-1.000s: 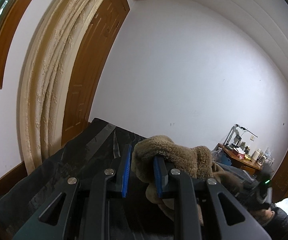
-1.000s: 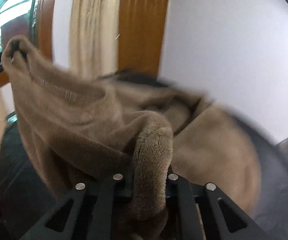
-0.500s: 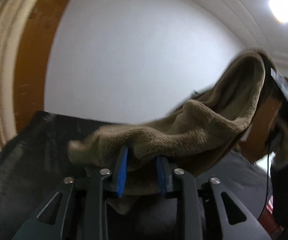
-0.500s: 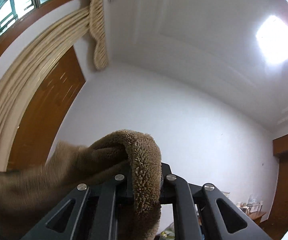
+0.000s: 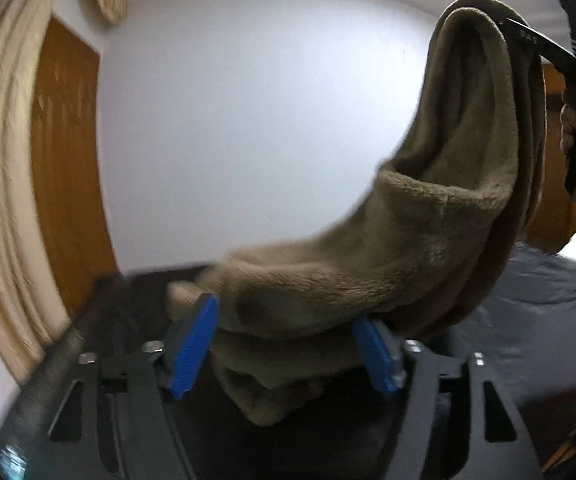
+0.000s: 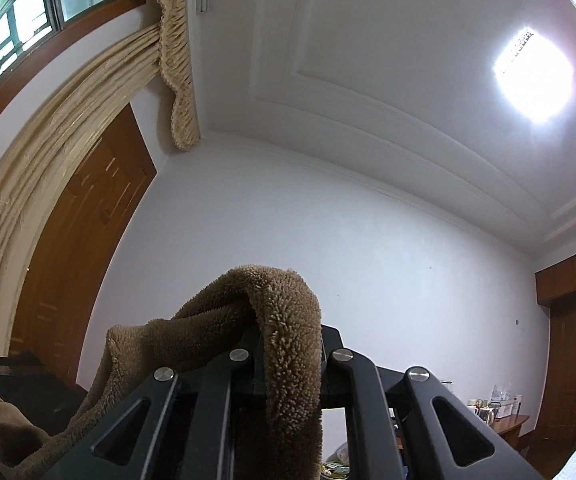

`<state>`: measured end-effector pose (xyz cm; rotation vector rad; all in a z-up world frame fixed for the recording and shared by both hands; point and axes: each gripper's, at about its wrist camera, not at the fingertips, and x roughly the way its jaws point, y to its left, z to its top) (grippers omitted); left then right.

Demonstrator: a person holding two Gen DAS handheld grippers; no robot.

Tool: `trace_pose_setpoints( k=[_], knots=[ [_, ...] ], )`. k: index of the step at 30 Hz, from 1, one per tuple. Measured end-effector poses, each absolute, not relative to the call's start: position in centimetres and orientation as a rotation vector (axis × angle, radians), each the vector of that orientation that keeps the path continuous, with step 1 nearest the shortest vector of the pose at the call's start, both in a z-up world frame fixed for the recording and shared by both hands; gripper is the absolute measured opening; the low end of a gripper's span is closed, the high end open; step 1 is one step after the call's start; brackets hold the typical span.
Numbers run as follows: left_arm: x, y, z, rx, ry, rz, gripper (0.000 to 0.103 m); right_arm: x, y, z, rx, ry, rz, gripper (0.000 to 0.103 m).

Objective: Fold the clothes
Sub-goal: 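Hold the fleece up with both grippers, shaking it out to hang open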

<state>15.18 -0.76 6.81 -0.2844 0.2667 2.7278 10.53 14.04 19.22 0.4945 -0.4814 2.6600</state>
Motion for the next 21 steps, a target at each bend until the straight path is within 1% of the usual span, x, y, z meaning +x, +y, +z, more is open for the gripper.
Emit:
trace_pose_setpoints(
  k=[3,7,9,10,11,12,13,16,21],
  knots=[
    [15.7,0.0,7.1,-0.203,0.408,2.748,0.081,10.7,14.2,19.1,0.497,-0.454,2.672,0.011],
    [15.1,2.7,6.4,-0.179,0.570,2.696,0.081,10.7,14.0,19.1,0.496,-0.447,2.680,0.011],
    [14.5,3.7,6.0,-0.211,0.600,2.670,0.080,11.0,14.0,19.0,0.497,-0.451,2.677,0.011],
    [14.2,4.1,5.8,-0.232,0.610,2.658,0.068,11.2,14.1,19.0,0.497,-0.452,2.674,0.011],
    [13.8,4.6,5.6,-0.252,0.620,2.645,0.045,11.2,14.2,18.9,0.495,-0.455,2.668,0.011],
    [13.5,4.8,5.7,-0.277,0.614,2.649,0.032,11.3,14.3,18.9,0.491,-0.459,2.659,0.011],
    [13.1,5.0,5.9,-0.304,0.600,2.662,0.014,11.2,14.5,18.9,0.485,-0.461,2.650,0.011],
    [12.9,3.5,8.9,-0.286,0.426,2.723,0.012,11.0,15.5,18.8,0.457,-0.458,2.619,0.011],
    [14.6,-0.9,17.7,-0.091,0.076,2.816,0.012,10.3,18.2,19.0,0.402,-0.385,2.582,0.011]
  ],
)
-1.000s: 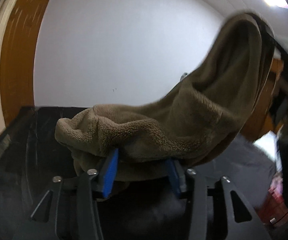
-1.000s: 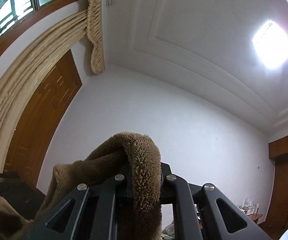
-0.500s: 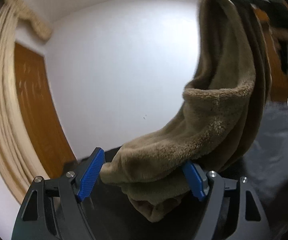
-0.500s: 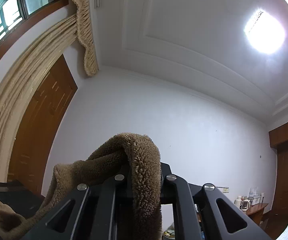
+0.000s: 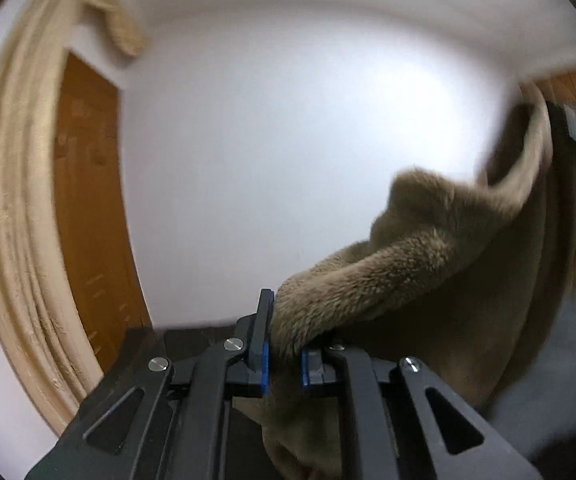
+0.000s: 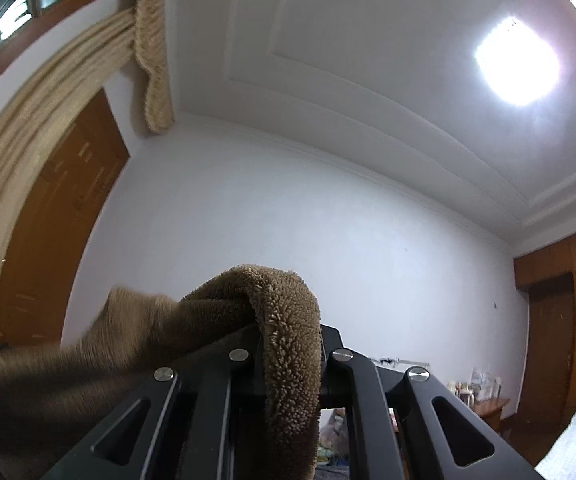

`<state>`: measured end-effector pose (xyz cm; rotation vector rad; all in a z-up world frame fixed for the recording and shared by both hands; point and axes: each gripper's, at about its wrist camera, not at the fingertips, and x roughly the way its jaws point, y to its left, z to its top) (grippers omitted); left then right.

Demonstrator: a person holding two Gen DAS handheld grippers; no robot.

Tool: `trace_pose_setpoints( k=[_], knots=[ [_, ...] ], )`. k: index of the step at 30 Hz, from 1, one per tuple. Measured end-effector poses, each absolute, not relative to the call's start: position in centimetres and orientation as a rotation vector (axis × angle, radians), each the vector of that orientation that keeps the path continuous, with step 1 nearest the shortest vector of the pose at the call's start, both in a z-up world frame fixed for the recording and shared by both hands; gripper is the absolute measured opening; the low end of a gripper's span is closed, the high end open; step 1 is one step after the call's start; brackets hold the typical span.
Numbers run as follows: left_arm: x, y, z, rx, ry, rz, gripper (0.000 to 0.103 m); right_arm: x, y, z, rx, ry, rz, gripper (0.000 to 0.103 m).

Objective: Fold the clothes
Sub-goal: 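Hold the fleece up with both grippers, shaking it out to hang open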

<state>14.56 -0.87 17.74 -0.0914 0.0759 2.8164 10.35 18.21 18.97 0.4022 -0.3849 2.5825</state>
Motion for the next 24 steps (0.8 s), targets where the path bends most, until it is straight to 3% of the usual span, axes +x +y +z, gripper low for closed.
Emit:
trace_pose_setpoints(
  k=[5,10,17,24],
  knots=[
    [18.2,-3.1,25.5,0.157,-0.145,2.817,0.012,11.6,19.6,21.0,0.453,-0.307,2.570,0.011],
    [23.0,-5.0,31.3,0.430,-0.279,2.812,0.014,16.0,17.9,24.7,0.694,-0.318,2.473,0.011],
    [29.6,-9.8,34.3,0.742,-0.457,2.764,0.015,24.2,13.9,28.7,1.091,-0.367,2.249,0.011],
    [27.8,-10.8,34.9,0.649,-0.402,2.735,0.015,26.7,13.9,30.7,1.110,-0.363,2.202,0.011]
  ],
)
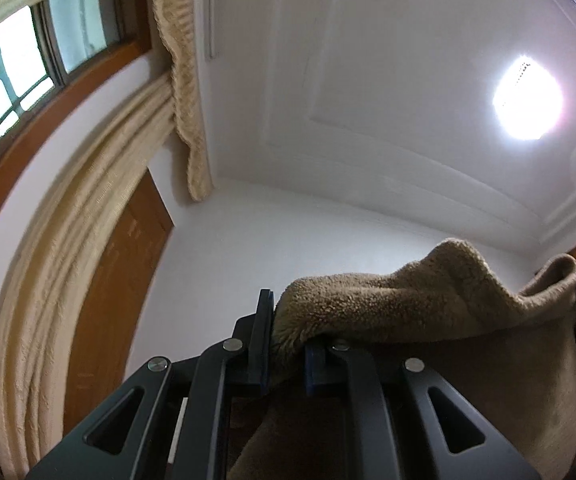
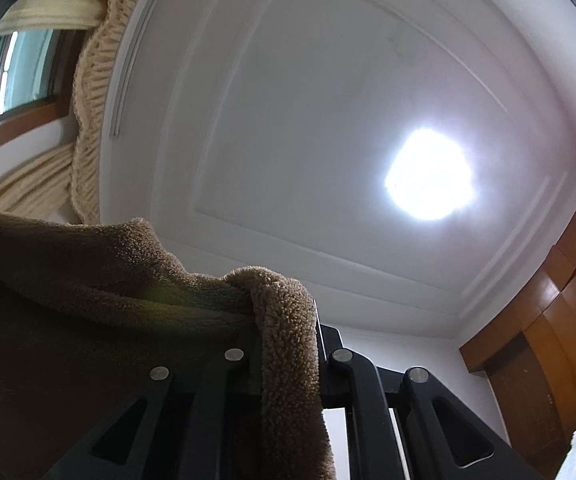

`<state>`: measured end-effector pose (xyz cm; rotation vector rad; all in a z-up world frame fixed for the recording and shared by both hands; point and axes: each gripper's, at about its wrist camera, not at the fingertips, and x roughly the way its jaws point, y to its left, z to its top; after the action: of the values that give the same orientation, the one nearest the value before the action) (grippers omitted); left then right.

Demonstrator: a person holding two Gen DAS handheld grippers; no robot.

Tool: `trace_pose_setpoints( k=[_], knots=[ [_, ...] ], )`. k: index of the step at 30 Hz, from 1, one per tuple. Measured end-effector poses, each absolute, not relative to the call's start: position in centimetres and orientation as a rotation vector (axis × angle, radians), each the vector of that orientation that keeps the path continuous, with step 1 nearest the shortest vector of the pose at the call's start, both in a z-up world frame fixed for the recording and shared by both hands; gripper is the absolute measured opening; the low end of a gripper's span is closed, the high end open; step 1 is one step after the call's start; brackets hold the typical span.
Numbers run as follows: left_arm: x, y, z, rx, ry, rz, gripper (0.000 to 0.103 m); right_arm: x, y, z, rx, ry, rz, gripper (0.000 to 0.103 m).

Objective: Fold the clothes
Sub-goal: 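Hold the fleece up with both grippers, shaking it out to hang open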

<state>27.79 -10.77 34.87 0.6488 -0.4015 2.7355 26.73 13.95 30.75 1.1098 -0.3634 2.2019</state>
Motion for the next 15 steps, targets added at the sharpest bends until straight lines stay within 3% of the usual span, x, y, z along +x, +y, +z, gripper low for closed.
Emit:
trace_pose_setpoints(
  k=[8,15],
  knots=[
    [28.0,-10.0,34.5,0.630,-0.424,2.760,0.019,26.5,15.0,31.1,1.019,-0.380,2.179,0.011],
    [29.5,-13.0,34.7,0.697,-0.601,2.870,0.019,26.0,12.4,30.1,1.010,-0.460,2.334,0.011]
  ],
)
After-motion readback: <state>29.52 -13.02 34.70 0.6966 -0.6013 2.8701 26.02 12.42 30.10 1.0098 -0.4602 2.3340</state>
